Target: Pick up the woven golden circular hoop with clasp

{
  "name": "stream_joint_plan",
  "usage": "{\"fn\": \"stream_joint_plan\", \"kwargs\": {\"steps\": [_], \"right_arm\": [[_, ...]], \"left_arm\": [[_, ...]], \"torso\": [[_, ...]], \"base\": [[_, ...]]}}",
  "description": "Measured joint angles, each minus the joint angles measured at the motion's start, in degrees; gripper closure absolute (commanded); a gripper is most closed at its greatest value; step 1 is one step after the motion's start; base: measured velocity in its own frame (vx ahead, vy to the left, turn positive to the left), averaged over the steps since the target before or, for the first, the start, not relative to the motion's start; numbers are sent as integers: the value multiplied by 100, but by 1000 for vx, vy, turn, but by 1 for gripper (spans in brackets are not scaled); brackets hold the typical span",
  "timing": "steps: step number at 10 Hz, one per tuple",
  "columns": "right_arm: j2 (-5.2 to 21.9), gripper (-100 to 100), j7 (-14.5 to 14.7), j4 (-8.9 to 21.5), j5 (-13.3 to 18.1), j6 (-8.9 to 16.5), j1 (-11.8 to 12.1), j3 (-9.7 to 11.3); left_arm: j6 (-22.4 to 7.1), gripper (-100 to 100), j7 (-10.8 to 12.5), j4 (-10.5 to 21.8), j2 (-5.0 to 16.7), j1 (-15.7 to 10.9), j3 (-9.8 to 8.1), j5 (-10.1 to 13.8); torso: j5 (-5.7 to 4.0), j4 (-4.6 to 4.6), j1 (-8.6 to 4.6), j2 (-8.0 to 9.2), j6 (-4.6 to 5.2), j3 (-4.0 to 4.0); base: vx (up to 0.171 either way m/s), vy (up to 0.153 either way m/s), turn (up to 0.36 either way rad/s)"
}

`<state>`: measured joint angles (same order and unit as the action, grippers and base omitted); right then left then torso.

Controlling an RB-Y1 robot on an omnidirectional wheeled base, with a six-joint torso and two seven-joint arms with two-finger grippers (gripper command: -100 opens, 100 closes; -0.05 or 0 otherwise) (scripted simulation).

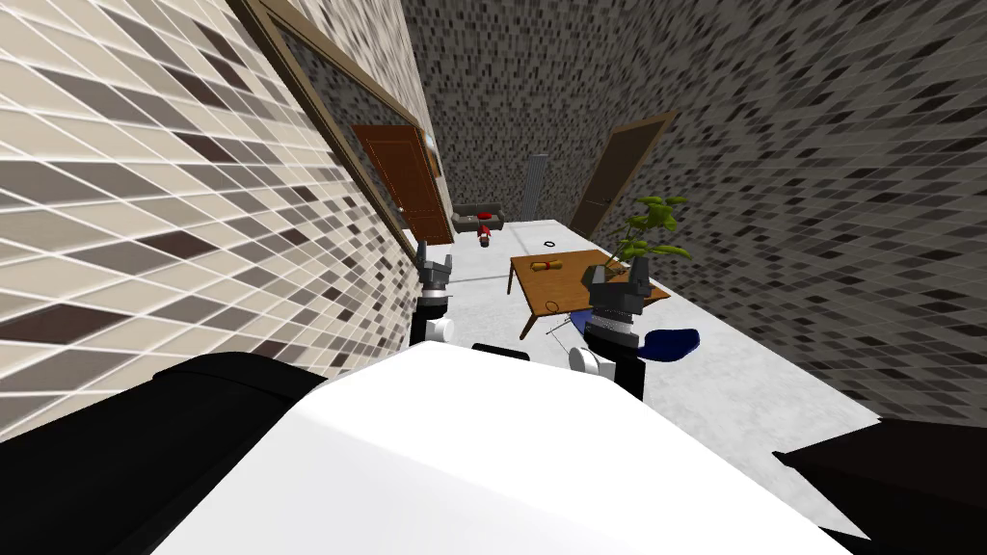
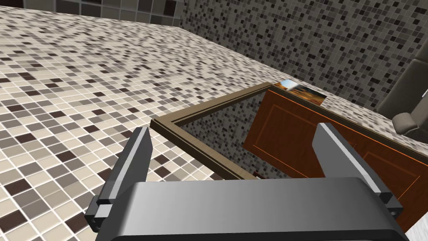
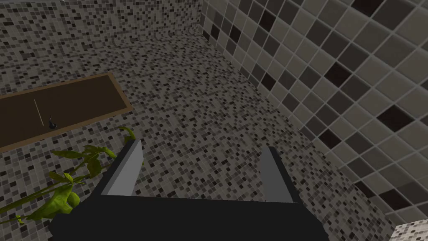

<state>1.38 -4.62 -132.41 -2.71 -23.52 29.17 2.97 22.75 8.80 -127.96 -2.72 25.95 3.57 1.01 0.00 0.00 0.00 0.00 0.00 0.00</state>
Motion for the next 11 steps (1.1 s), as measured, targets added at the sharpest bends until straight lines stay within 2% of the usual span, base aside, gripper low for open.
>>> {"fn": "stream_joint_plan", "kwargs": {"steps": [2,5,6,8,11], "right_arm": [[214,-100,153,189,245,84,-32,-97],[483,-100,513,467,745,398,-68,-277],[505,-100,597,563,867,406,-51,-291],[629,-100,840,892,1198,581,-181,-440],[722,-100,1124,1101,1660,769,-157,-546]], "left_arm": [[0,0,0,0,0,0,0,0],[0,0,0,0,1,0,0,0],[0,0,0,0,1,0,-1,0],[0,0,0,0,1,0,0,0],[0,0,0,0,1,0,-1,0]], "torso": [[-3,-1,-15,-2,-1,-1],[-6,-1,-25,-4,-1,-3],[-5,-1,-19,-3,1,-2],[-5,-1,-24,-3,-1,-2],[-4,0,-18,-2,1,-1]], "base": [[0,-42,92],[7,-52,88],[-7,-34,93],[1,-54,103],[-2,-44,100]]}}
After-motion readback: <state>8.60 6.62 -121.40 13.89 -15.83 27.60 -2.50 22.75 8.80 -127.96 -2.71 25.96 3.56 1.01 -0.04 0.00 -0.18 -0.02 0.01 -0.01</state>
